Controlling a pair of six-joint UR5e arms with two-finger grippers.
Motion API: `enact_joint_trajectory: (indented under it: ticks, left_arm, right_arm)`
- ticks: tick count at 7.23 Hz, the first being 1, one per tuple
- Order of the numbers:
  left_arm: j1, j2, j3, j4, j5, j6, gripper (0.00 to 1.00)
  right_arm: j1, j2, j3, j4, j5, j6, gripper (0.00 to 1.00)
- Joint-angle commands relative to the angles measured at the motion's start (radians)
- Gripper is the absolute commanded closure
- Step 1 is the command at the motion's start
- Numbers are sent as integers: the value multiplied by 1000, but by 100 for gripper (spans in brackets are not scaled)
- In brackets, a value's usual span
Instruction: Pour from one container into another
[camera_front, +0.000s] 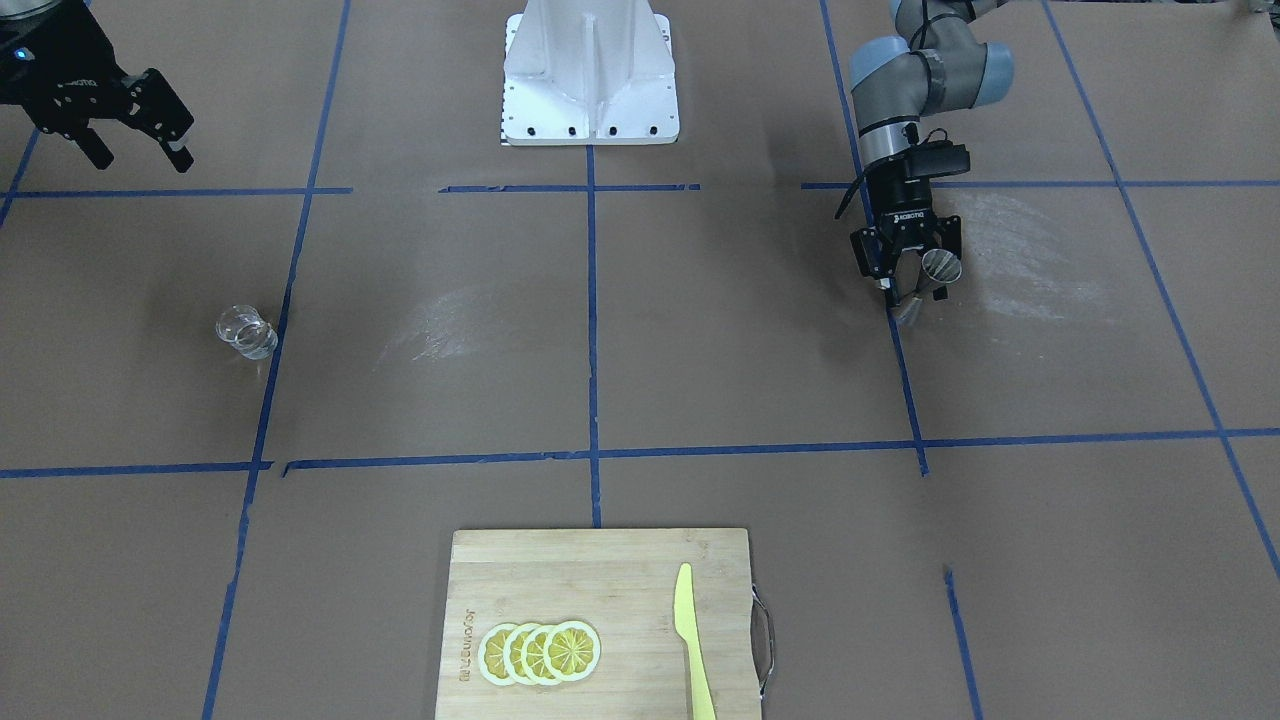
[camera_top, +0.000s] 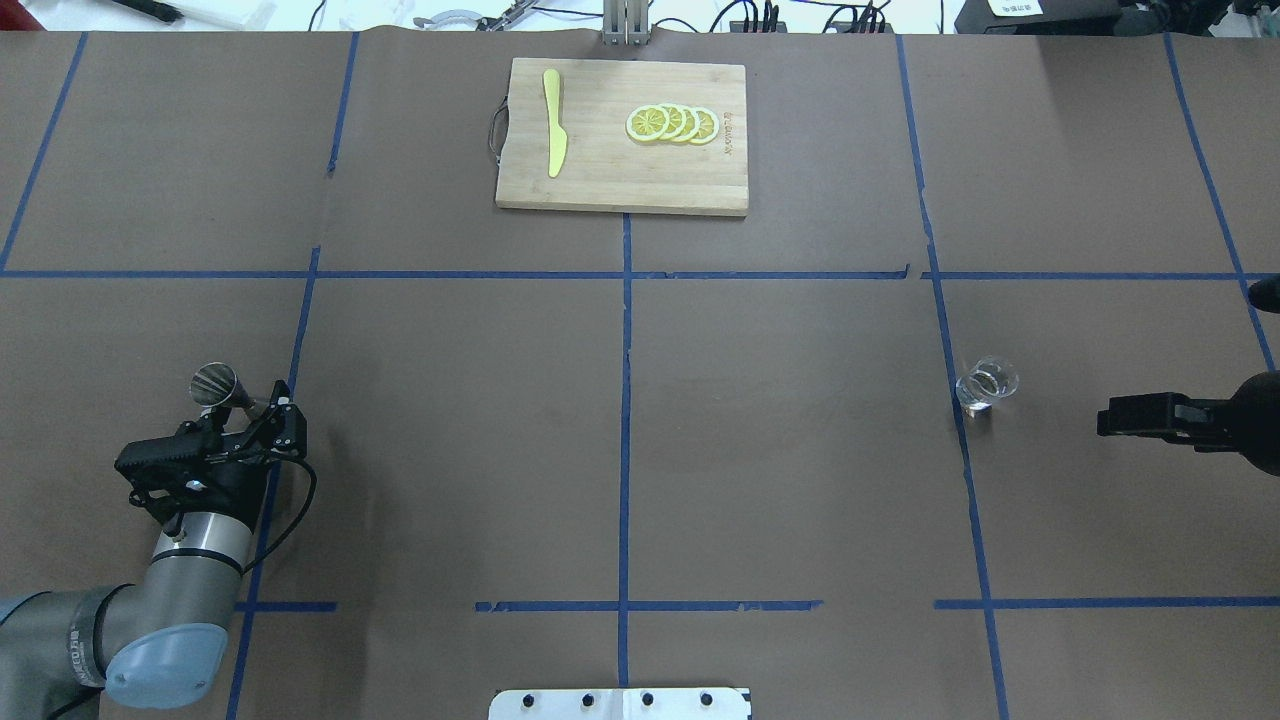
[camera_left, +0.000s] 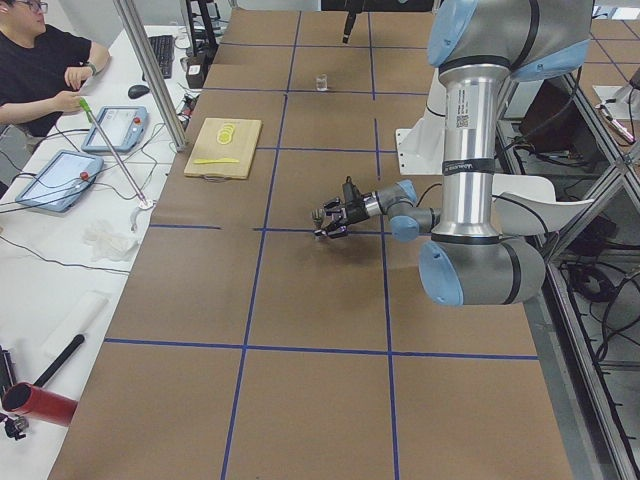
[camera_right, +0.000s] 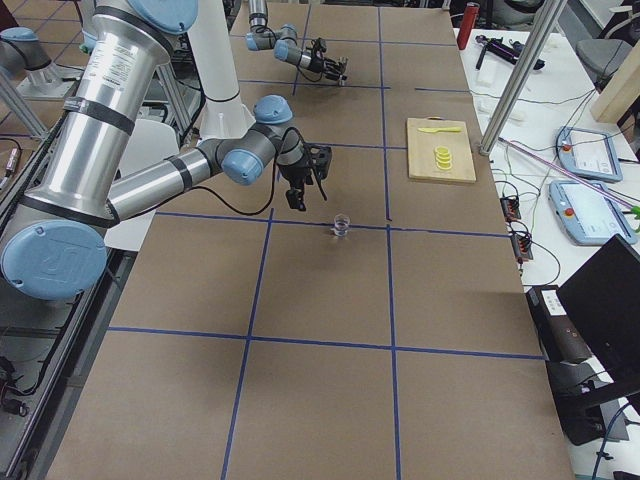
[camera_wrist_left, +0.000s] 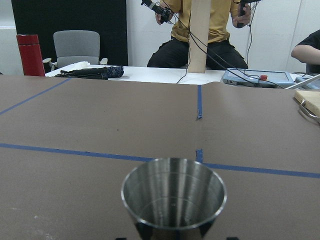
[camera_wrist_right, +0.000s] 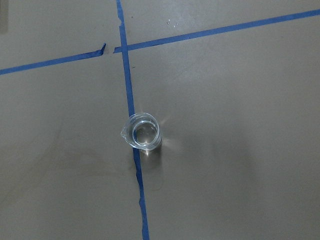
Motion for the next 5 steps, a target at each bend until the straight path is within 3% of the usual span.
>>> enact_joint_trajectory:
  ticks: [1,5]
  left_arm:
    - [-19,-5,5,-2,0,7,35]
    - [-27,-7,11,-2,0,23,36]
  right_arm:
    - [-1,1,0,0,1,0,0]
    - [-1,1,0,0,4,0,0]
